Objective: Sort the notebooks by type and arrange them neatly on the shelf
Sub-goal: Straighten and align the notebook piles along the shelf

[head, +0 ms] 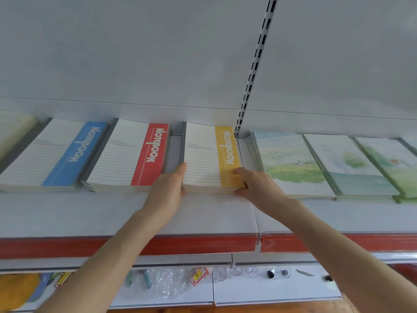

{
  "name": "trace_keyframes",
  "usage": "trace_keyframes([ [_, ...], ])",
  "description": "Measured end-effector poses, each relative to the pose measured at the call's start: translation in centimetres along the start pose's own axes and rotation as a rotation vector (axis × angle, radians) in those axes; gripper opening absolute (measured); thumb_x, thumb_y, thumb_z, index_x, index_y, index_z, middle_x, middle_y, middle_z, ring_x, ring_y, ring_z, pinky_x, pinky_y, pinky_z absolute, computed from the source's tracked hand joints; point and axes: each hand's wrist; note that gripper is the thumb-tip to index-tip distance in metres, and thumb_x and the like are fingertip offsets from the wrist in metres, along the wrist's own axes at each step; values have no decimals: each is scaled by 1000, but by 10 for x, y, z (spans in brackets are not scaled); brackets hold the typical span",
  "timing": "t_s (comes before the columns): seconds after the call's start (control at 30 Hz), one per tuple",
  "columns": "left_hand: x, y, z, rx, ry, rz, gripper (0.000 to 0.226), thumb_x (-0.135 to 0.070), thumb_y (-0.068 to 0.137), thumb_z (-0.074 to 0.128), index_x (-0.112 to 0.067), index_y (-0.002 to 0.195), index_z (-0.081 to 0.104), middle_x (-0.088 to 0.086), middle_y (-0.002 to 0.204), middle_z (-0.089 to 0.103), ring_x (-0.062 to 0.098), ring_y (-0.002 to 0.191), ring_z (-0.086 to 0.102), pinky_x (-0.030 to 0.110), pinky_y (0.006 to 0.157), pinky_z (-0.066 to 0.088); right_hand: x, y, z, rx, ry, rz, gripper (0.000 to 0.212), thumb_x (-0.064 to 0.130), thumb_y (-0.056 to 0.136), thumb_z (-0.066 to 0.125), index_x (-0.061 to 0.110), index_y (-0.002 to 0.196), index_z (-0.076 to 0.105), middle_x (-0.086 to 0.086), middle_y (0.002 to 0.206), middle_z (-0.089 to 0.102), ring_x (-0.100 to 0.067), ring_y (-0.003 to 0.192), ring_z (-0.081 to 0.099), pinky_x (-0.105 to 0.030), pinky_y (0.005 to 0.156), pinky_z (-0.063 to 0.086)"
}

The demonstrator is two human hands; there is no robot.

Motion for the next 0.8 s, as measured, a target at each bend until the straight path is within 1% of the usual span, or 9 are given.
trace_keyframes([
  [0.07,-1,0,-4,10,-25,-1,49,-4,89,56,-8,136,42,13,105,66,24,92,61,24,77,43,-1,-2,-5,29,67,12,49,16,90,59,14,135,42,-11,109,62,-27,96,58,-34,83,49],
  [0.17,-1,0,-8,21,-10,-12,33,-7,91,56,0,123,54,18,104,65,26,92,60,28,78,42,-2,-3,-9,59,95,-1,38,16,91,57,9,128,50,-12,106,63,-27,94,59,-38,85,49],
  [0.33,1,1,-4,7,-7,-38,27,-1,92,51,3,118,56,19,108,64,20,94,60,25,73,35,1,-1,-11,57,101,5,30,11,91,57,4,120,56,-16,106,64,-31,95,61,-41,87,49],
  [0.4,3,0,-3,28,23,-37,24,-1,93,50,2,116,56,18,106,64,22,100,60,24,73,34,1,-2,-10,42,109,2,29,11,91,57,4,120,57,-14,101,65,-29,91,60,-37,83,50],
  [0.5,3,3,-5,73,57,-34,7,-3,92,53,-10,95,53,13,88,56,20,83,54,26,71,33,0,-3,-8,30,100,5,28,11,92,55,1,118,57,-9,87,59,-24,78,54,-29,70,42],
  [0.57,2,5,-8,100,47,-18,16,-11,89,60,-8,104,55,6,85,51,19,77,50,28,70,37,0,-3,-8,42,113,10,31,12,92,55,3,121,55,-9,90,60,-24,80,54,-29,71,44],
  [0.63,-1,7,-11,131,5,-35,38,-23,88,63,-6,120,51,1,88,55,18,77,54,28,70,42,-3,-3,-9,70,161,31,38,17,91,57,10,128,51,-11,104,62,-26,92,59,-34,81,49],
  [0.67,-2,8,-12,126,-4,-41,41,-29,89,61,-6,121,49,0,91,57,18,77,55,29,70,43,-4,-2,-11,85,195,48,42,20,91,58,13,131,49,-11,109,62,-27,97,60,-35,84,50],
  [0.8,-6,27,-9,52,7,-62,29,-24,97,43,-3,116,48,10,90,62,23,76,58,34,68,47,-5,12,-16,37,241,115,44,26,95,49,14,137,41,-10,126,54,-26,111,54,-30,87,44],
])
Point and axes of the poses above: each hand's wrist, its own y-axis towards the middle knuckle, its own z-axis out of the palm, x = y × z
